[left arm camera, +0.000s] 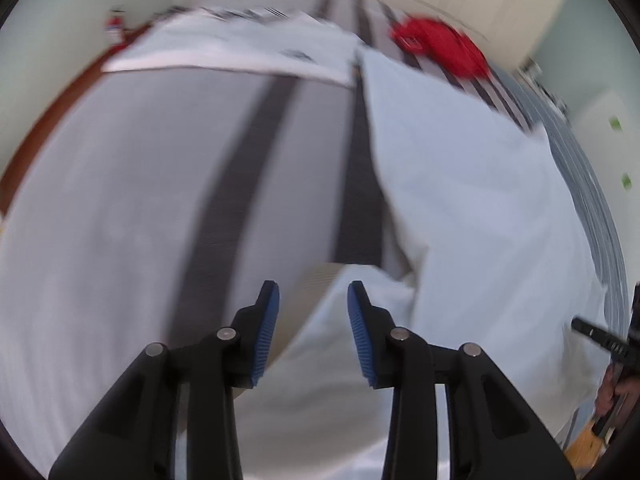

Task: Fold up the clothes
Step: 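Open both grippers and release the white garment onto the bed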

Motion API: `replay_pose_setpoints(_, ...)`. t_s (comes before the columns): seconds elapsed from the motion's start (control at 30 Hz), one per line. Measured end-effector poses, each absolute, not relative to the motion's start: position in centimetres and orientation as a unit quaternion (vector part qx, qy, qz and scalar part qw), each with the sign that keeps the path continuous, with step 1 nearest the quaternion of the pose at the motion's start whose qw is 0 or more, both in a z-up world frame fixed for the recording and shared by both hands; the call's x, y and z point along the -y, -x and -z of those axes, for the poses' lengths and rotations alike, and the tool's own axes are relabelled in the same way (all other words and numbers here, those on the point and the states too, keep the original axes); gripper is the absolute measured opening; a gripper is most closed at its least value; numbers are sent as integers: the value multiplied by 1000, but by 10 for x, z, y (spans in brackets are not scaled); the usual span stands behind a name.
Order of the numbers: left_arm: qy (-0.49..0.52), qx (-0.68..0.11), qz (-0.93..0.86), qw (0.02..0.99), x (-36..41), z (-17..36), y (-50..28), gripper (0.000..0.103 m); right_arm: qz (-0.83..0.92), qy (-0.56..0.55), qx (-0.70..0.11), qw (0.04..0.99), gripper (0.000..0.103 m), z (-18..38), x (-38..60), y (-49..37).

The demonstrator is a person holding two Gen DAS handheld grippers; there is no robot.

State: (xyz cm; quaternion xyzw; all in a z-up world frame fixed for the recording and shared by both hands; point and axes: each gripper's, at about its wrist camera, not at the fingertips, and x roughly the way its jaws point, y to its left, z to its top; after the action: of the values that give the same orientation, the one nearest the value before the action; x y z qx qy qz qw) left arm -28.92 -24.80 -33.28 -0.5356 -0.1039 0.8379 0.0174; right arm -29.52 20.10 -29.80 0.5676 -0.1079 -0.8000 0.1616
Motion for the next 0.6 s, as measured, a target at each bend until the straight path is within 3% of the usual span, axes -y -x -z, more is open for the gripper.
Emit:
replay_pose_setpoints(0.1,554,64,-830,23,235,350,300,34,804,-562,102,164,13,293,-202,295)
replay_pose_setpoints(0.2,552,48,-833,16,233,355,300,20,803,-566,102,155,13,297,-205,295)
replay_pose_setpoints(0.27,544,57,-837,7,238,351,297,16,800,-572,107,143,13,302,-209,296)
replay_pose_setpoints(0.47,534,102,-838,-45,275,342,281,17,796,-581,115,126,13,314,-216,296)
replay_pose_setpoints(0.6,555,138,-819,-46,289,348,280,25,795,-584,108,122,11,317,-214,297)
